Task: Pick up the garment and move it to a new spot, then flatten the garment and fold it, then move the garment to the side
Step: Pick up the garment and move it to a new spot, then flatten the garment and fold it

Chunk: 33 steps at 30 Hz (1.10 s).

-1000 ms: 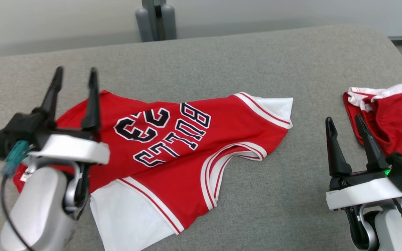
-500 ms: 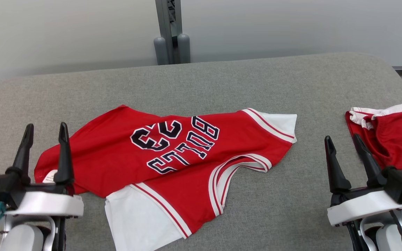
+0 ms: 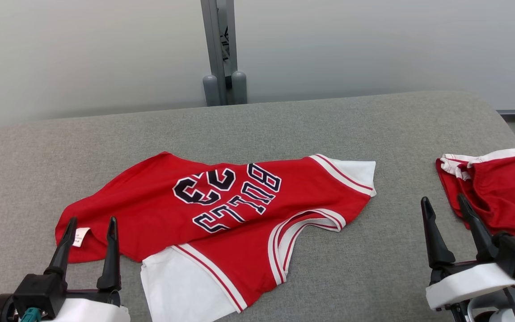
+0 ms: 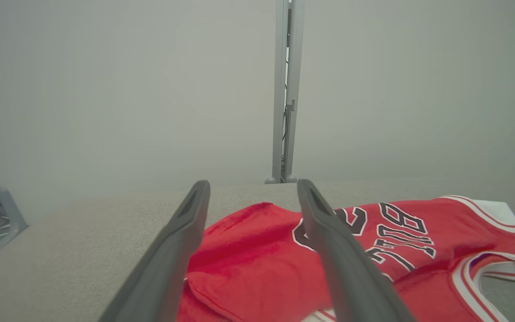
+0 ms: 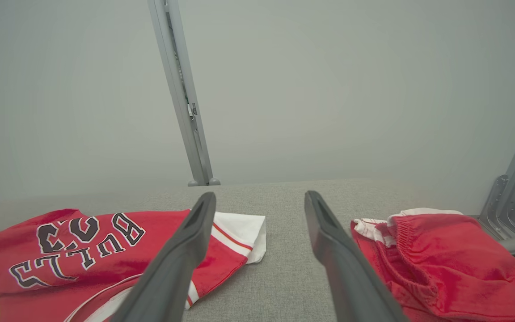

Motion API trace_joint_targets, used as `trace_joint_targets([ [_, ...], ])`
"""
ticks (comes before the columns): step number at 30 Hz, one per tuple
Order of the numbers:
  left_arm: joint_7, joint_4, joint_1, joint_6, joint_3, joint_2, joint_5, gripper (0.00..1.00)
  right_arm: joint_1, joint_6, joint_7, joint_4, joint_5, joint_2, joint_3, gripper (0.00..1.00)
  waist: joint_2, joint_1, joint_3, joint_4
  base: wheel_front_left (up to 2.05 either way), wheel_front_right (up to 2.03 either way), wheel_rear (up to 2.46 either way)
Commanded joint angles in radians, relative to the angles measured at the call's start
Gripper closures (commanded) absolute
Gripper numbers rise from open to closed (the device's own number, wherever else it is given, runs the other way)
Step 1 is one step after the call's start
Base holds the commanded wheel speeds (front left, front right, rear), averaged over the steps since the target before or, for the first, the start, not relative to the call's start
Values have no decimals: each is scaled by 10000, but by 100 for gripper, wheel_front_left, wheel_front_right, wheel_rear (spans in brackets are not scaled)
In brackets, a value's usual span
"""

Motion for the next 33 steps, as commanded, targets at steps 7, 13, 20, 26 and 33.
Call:
trace_joint_targets([
  [7, 196, -119, 227, 217, 9, 30, 0, 0, 341, 3, 194, -371, 2, -56, -37, 0, 0, 0, -144, 65, 0, 0, 0],
  [13, 293, -208, 225, 291, 6, 64, -19, 0, 348, 3, 269, -473, 42, -55, -2, 0, 0, 0, -119, 54, 0, 0, 0],
  [20, 345, -319, 158, 346, -14, 83, -101, 0, 352, 3, 249, -539, 70, -55, -6, 0, 0, 0, -55, 39, 0, 0, 0],
  [26, 380, -363, 168, 397, -56, 94, -129, 0, 330, 3, 220, -541, 100, -55, 17, 0, 0, 0, -36, 40, 0, 0, 0],
  [33, 423, -417, 238, 474, -111, 81, -165, 0, 296, 3, 214, -537, 99, -56, -2, 0, 0, 0, -18, 32, 0, 0, 0],
])
